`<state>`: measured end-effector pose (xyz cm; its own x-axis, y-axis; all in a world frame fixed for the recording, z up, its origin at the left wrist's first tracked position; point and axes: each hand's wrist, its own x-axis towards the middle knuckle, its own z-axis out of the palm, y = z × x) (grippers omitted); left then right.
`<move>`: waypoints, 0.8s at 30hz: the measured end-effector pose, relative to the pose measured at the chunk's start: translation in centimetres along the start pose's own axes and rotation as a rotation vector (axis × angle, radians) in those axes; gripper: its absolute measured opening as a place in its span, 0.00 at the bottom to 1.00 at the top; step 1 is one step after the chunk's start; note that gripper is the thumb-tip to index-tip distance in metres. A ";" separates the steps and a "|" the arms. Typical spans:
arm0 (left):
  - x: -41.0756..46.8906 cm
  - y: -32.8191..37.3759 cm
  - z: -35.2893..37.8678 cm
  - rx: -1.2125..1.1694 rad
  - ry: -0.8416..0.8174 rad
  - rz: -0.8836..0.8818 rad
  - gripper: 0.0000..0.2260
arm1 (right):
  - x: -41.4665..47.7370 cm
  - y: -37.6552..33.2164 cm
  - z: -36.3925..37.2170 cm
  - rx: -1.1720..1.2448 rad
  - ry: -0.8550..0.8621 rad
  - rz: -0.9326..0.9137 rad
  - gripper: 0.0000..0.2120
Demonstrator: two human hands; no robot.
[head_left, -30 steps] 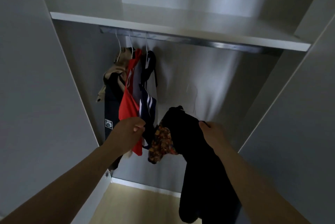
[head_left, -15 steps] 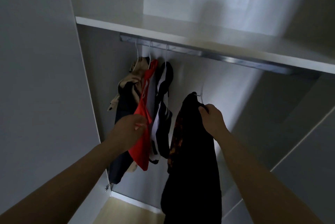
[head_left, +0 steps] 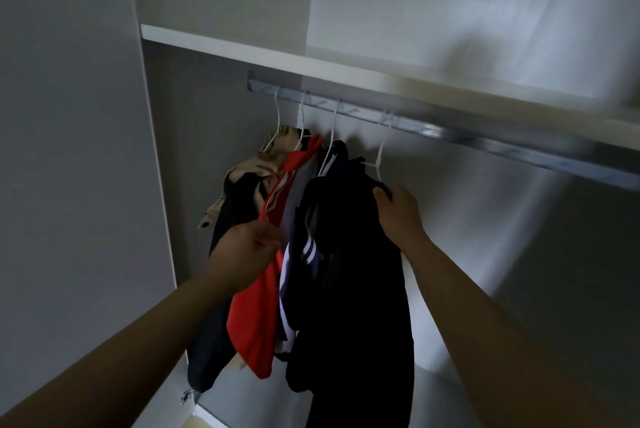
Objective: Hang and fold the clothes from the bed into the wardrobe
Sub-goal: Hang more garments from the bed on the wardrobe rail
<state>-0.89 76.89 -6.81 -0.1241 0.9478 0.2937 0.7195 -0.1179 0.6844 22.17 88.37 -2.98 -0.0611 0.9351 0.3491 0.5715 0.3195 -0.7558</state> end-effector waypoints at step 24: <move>6.1 -3.3 3.0 -0.039 0.124 -0.064 0.10 | 8.2 1.8 4.8 -0.021 -0.020 0.105 0.12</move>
<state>-2.01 83.95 -9.29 -0.2539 0.9100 0.3277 0.6810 -0.0724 0.7287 18.77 97.34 -4.12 -0.0159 0.9662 0.2575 0.5930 0.2164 -0.7756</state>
